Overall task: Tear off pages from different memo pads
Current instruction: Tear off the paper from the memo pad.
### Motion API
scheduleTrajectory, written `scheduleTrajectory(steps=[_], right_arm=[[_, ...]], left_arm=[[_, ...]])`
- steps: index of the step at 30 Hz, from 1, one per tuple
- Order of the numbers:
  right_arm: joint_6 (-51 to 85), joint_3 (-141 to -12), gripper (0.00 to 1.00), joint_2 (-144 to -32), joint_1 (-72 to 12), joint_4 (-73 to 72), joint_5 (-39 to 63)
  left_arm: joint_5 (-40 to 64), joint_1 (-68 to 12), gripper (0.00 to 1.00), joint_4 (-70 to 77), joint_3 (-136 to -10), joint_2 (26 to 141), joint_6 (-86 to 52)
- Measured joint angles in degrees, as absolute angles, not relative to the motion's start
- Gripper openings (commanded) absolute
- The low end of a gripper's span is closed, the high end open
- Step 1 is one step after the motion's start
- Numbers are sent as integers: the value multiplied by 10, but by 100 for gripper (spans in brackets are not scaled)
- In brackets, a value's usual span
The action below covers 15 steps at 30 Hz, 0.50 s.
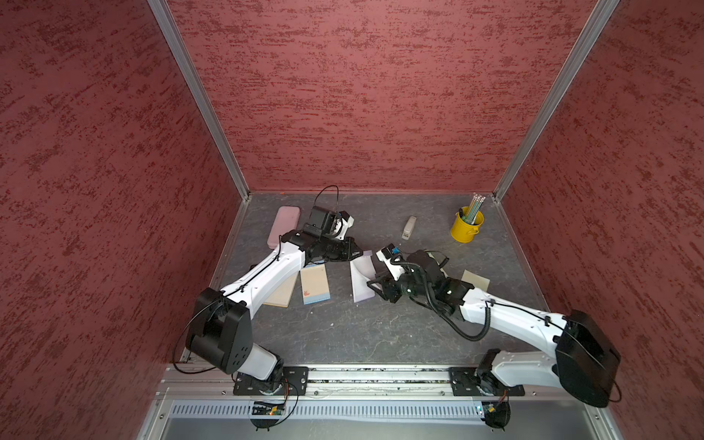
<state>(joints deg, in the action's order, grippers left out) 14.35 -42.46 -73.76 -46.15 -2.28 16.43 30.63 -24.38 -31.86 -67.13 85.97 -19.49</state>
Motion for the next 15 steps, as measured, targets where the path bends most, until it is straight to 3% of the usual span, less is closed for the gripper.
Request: scheduleTrajectory(steps=[7, 15], right_arm=[[141, -415, 62, -736, -477, -28, 100], [116, -411, 62, -736, -533, -35, -14]], left_arm=[[325, -238, 0, -320, -672, 871, -228], [339, -238, 0, -320, -672, 873, -250]])
